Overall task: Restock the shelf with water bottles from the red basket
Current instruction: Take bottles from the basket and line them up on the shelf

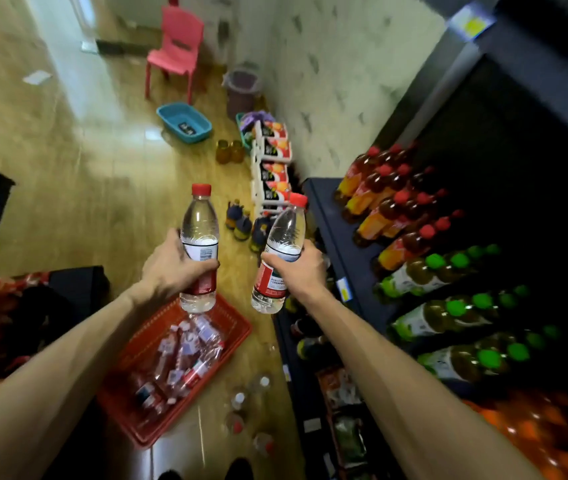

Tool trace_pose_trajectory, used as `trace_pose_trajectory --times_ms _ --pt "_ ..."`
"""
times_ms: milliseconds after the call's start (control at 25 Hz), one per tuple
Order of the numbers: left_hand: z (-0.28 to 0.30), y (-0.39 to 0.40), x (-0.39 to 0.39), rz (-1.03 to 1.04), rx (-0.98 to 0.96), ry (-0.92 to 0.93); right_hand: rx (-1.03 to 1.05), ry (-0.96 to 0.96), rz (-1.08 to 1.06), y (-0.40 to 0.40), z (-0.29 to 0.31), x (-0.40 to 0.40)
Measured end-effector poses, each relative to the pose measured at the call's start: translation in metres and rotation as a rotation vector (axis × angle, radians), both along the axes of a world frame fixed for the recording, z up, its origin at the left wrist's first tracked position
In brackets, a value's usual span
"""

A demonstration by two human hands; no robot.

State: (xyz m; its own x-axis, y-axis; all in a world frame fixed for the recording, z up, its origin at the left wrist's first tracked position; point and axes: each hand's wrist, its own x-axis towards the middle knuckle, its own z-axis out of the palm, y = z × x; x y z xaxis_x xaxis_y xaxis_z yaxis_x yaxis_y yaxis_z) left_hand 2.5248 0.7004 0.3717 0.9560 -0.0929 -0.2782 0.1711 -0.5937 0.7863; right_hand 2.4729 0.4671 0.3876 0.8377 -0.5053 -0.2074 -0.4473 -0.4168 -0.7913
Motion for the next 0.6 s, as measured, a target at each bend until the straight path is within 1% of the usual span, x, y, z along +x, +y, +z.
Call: trace_pose_trajectory --times_ms 160,200,240,400,480,600 --pt "0.115 -0.031 -0.006 -0.158 -0.079 -0.186 -0.006 -0.141 -0.064 -0.025 0.106 -0.021" --pt "0.127 -0.037 -0.004 -0.193 -0.103 -0.206 -0.007 -0.164 -0.064 -0.027 0.119 -0.022" --pt "0.151 -0.044 -0.002 -0.227 -0.116 -0.256 0.001 -0.198 -0.089 -0.031 0.140 -0.025" --pt "0.249 -0.078 -0.012 -0.299 -0.088 -0.418 -0.036 -0.336 -0.193 -0.042 0.224 -0.048" --pt "0.285 -0.091 -0.019 -0.303 -0.099 -0.485 -0.051 -0.381 -0.221 -0.045 0.257 -0.056" --pt "0.323 -0.107 -0.025 -0.316 -0.155 -0.552 -0.076 -0.419 -0.268 -0.054 0.297 -0.070"
